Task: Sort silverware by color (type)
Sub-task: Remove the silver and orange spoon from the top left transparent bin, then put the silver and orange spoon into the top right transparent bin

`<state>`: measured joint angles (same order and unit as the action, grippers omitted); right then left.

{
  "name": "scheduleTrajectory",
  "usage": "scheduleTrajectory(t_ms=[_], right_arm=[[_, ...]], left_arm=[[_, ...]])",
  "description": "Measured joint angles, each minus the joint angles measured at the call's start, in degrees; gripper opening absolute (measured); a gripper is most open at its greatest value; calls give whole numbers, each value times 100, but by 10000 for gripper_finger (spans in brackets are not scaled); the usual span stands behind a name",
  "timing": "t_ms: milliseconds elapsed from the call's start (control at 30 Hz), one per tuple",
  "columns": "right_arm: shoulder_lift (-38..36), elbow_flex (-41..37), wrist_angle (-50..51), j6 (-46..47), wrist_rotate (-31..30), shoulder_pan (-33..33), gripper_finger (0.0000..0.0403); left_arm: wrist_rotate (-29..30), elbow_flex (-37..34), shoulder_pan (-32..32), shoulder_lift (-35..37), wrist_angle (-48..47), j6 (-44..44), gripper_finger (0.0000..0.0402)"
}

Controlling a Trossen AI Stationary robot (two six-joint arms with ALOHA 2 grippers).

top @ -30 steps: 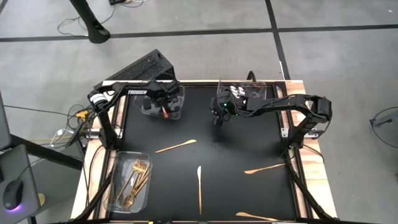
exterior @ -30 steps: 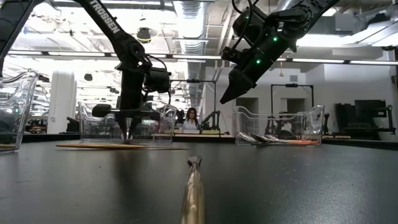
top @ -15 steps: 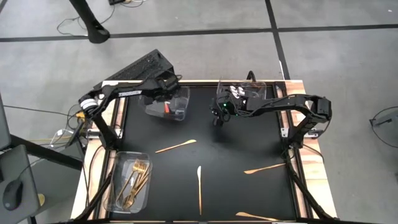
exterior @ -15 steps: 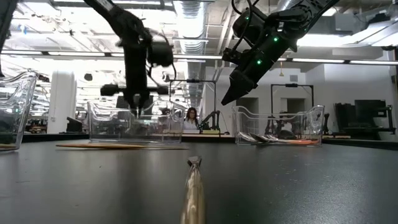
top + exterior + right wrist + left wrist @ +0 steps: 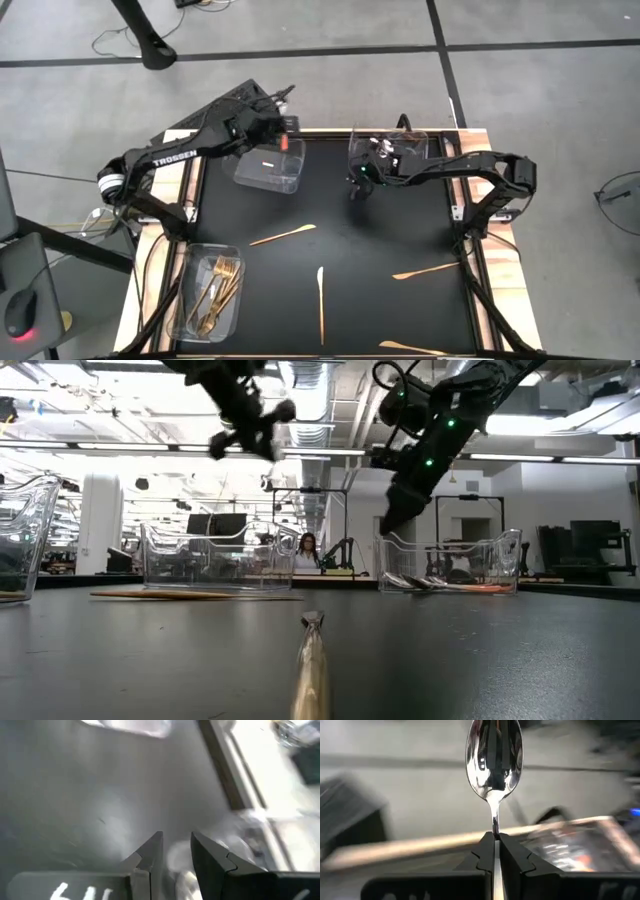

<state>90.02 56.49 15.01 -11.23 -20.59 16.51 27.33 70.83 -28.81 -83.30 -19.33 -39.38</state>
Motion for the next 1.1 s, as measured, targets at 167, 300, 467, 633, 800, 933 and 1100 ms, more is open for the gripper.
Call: scheduleTrajectory(t_ms=[167, 300, 467, 633, 800, 933, 1100], right_arm=[[-470, 0, 840, 657, -475, 5, 123], [-1201, -456, 492, 836, -373, 63, 123], [-2820, -2026, -1641, 1664, 1017, 390, 123], [-3592, -3453, -4290, 2730, 1789, 385, 123], [-3144, -3713, -5699, 2818, 1471, -193, 125], [-2536, -3431, -6232, 2019, 541, -613, 151], [-1853, -2838, -6588, 1412, 261, -814, 213]], left_arm=[[-509, 7, 341, -341, 1182, 1001, 0], [-947, 7, 654, -634, 1596, 1927, 0], [-1703, -337, 1127, -950, 2360, 2949, 0], [-1788, -729, 1497, -1063, 3383, 3730, 0], [-686, -752, 1898, -1065, 3621, 4554, 0], [-78, -752, 2045, -1065, 3537, 4868, 0], [346, -752, 2110, -1065, 3258, 4879, 0]])
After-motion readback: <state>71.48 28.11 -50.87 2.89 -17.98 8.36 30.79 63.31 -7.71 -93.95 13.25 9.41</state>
